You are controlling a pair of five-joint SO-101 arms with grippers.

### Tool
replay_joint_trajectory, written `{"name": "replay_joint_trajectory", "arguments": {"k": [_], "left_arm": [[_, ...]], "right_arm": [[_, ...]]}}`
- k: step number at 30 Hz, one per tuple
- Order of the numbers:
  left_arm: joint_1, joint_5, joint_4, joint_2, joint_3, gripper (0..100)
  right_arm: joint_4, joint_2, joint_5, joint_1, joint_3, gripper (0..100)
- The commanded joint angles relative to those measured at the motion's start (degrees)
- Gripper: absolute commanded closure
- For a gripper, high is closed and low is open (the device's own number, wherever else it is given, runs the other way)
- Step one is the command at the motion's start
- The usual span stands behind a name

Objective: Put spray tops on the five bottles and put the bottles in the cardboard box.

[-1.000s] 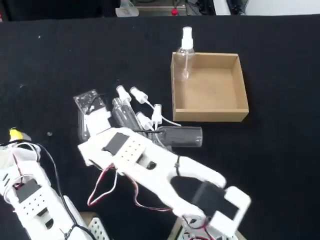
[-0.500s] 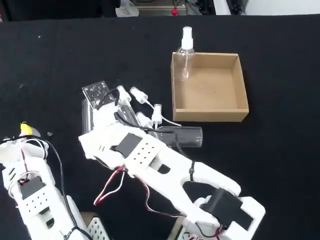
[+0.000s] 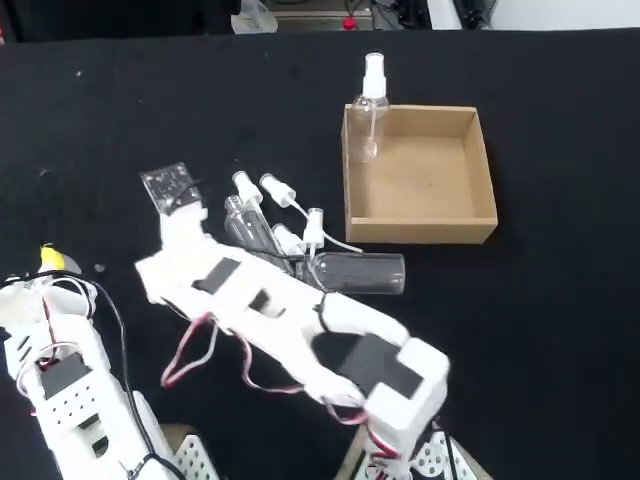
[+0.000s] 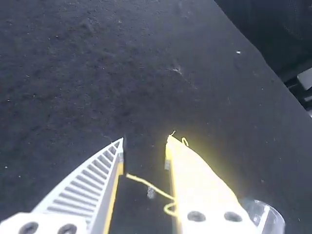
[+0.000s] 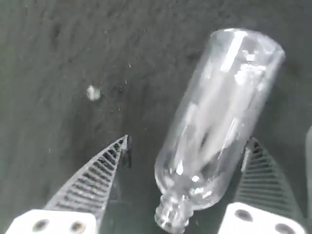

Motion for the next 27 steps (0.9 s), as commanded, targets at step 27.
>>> {"name": "replay_joint_trajectory", "arguments": {"k": [27], "left_arm": [[0.84,0.09,-1.32,-0.53,-1.36,85]], "right_arm": [[55.12,-1.19,17.41,6.15,-29.49,98.8]]}}
